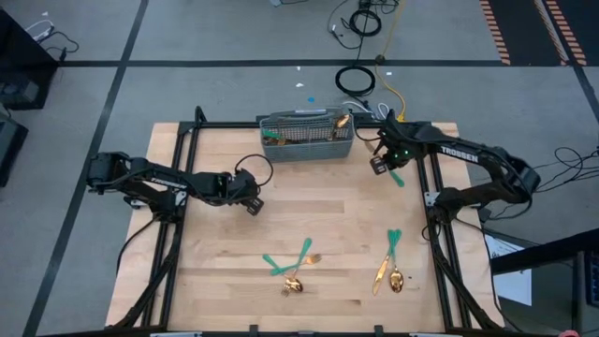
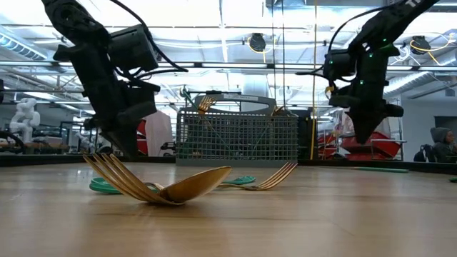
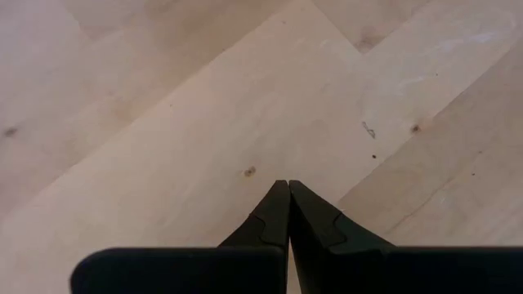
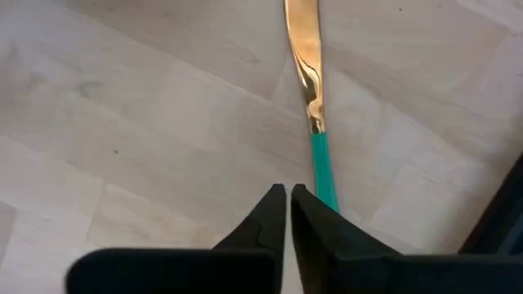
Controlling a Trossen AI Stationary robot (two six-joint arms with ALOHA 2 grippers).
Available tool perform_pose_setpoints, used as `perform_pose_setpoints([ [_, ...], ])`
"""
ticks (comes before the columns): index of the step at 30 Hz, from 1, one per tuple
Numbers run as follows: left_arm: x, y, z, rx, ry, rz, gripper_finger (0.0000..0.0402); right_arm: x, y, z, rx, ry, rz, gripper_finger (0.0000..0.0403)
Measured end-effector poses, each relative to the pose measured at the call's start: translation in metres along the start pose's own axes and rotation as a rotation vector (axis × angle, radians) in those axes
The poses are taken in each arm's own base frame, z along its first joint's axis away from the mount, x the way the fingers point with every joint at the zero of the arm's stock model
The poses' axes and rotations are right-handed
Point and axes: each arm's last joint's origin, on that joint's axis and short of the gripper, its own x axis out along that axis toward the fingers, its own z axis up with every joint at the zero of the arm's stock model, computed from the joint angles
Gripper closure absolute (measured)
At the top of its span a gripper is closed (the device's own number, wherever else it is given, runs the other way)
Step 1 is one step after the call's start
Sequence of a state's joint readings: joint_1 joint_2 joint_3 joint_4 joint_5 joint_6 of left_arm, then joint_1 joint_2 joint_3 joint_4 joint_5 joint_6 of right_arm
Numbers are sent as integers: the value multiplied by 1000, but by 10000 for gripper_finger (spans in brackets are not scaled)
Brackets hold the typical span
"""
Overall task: Sort silverware
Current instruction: Put the gold knife into the middle left section of the gray utensil holder
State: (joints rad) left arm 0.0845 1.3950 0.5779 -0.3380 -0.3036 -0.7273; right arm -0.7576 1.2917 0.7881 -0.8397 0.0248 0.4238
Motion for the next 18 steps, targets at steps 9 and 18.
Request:
perform_pose_setpoints([
  [9, 0, -1, -1, 1, 33, -36, 393, 1, 4, 8, -37, -79, 34, 286],
  [18, 0, -1, -2, 2, 49, -49, 393, 0, 5, 12, -110, -118, 46, 231],
])
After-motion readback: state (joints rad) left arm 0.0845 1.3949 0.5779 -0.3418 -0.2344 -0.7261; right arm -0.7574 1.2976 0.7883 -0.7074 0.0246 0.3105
